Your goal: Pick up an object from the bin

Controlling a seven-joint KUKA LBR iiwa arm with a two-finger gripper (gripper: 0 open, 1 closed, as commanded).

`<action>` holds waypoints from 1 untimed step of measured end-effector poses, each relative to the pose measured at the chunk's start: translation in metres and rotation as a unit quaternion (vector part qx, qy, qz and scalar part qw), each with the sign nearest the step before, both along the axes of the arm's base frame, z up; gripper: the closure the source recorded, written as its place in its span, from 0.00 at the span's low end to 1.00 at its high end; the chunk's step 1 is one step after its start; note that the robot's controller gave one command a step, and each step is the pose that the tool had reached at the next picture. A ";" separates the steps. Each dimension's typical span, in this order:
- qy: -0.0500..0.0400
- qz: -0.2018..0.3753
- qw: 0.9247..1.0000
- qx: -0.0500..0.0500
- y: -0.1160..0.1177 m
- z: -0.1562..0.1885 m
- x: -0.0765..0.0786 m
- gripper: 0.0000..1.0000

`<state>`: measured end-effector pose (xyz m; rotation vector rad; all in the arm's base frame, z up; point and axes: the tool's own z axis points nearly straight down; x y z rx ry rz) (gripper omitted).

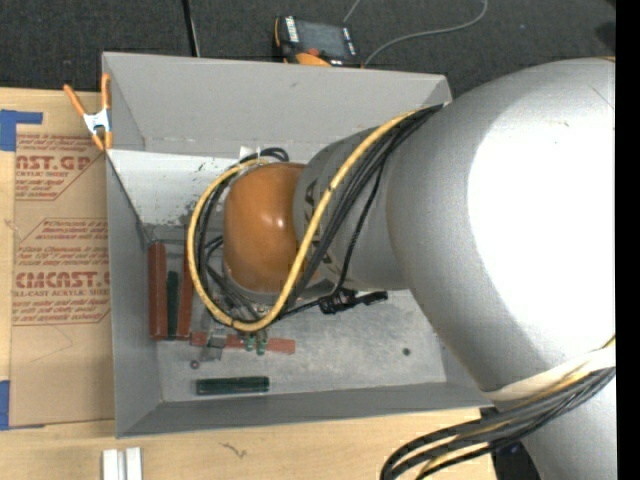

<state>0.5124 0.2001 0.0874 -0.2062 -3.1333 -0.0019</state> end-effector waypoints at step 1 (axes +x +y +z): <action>0.000 0.000 1.000 0.000 0.000 0.000 0.000 0.00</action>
Offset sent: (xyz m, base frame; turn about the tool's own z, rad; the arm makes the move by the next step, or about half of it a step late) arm 0.0000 0.0000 0.0000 0.0000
